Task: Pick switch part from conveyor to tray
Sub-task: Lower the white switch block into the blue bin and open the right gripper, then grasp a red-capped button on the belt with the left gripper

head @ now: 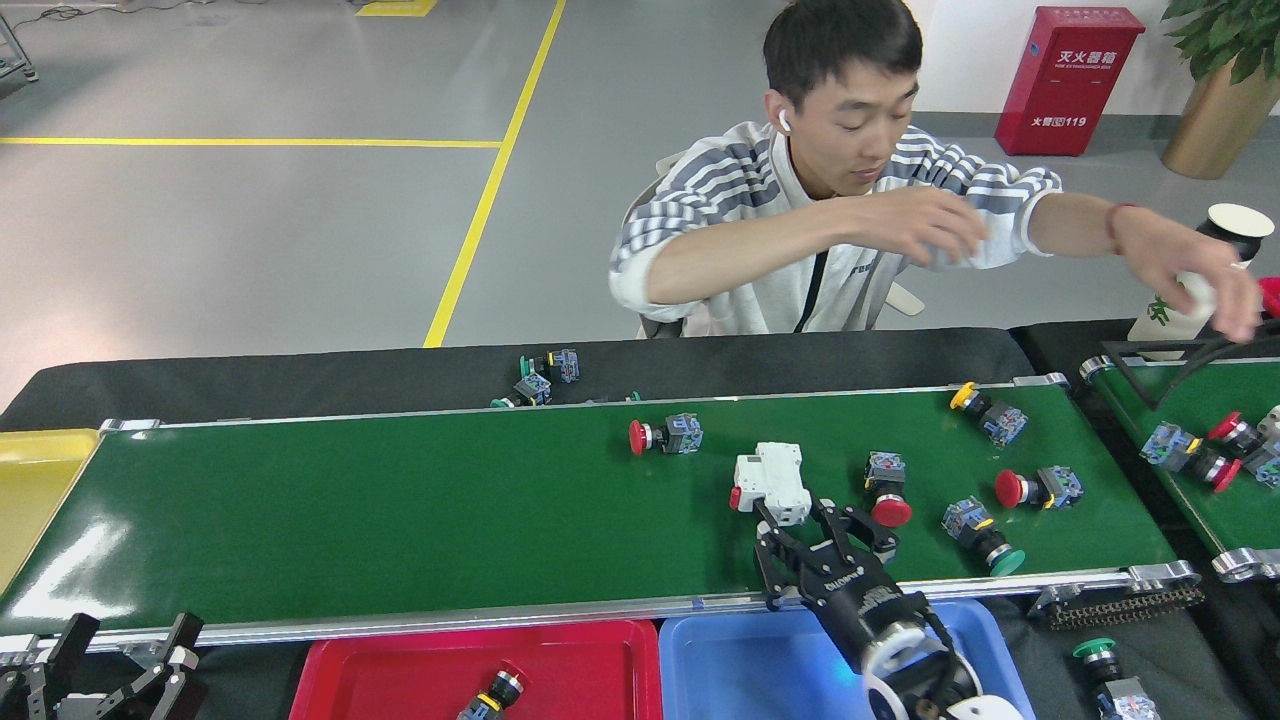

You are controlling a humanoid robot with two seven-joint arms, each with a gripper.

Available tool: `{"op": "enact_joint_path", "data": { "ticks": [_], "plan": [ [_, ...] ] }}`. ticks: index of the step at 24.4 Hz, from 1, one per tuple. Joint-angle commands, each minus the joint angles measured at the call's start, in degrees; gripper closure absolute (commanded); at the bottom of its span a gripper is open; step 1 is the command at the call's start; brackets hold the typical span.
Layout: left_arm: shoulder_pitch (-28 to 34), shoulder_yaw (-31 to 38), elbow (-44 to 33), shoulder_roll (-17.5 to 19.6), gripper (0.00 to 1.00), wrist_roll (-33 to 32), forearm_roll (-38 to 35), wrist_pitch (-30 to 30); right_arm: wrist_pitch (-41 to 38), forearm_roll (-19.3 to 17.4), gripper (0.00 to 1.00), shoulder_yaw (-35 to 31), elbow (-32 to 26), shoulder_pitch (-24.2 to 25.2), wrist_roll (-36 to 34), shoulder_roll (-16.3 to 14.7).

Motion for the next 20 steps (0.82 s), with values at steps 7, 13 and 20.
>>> {"op": "enact_joint_path", "data": {
  "ticks": [7, 13, 20],
  "plan": [
    [-6.68, -12.92, 0.2, 1.15, 0.0, 0.12, -10.94, -1.85, -28.76, -1.76, 0.0, -21.59, -5.35, 15.3, -4.02, -1.02],
    [-19.69, -25.14, 10.57, 0.27, 0.0, 0.11, -22.19, 4.3, -28.76, -1.59, 0.0, -26.17, -5.09, 17.67, -3.68, 6.02],
    [-31.03, -33.32, 25.87, 0.19, 0.0, 0.2, -23.78, 9.22, -3.36, 8.96, 0.08, -22.39, -8.25, 15.92, -1.57, 16.3]
  ]
}}
